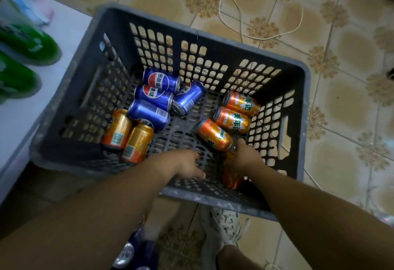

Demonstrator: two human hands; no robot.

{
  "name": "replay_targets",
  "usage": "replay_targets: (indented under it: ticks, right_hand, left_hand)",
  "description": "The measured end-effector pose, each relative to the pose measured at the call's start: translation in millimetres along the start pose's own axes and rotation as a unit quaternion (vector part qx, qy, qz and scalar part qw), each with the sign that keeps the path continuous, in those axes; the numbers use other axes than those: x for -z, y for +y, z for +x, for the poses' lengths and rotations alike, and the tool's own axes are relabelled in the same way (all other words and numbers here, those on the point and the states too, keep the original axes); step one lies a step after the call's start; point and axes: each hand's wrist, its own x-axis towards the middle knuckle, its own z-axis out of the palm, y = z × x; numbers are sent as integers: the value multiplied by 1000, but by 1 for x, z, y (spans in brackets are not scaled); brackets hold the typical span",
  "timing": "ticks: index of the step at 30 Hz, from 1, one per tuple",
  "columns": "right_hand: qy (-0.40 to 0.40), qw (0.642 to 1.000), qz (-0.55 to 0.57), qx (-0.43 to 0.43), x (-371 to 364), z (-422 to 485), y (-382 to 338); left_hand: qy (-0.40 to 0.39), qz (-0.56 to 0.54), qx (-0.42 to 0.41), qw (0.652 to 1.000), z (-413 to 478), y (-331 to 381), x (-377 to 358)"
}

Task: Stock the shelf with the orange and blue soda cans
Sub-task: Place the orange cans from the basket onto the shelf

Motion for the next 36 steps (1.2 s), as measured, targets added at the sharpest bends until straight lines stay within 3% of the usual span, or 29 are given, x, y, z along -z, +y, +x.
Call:
replay_targets:
  ticks: [4, 9, 14, 18, 23, 31, 36]
  right_hand:
    - [4, 994, 94, 53, 13, -33, -8]
    - [61, 961, 222, 151, 58, -99, -43]
    - [118, 933, 253, 227, 118, -183, -90]
    - [157, 907, 262, 291, 163, -266, -131]
    - [197, 849, 279, 404, 198, -384, -185]
    - [222, 765, 253, 549, 195, -566, -275]
    - [183, 738, 213, 614, 153, -648, -337]
  left_hand:
    - [27, -52, -15, 998, -16, 8, 3]
    - [105, -137, -53, 984, -74, 8, 11]
    - [191, -275, -118, 935, -167, 8, 30]
    - [285, -314, -171, 889, -258, 8, 47]
    - [400, -313, -216, 834, -387, 2, 55]
    - [575, -300, -178, 740, -584, -50, 17]
    - [657, -253, -79, 706, -674, -112, -32]
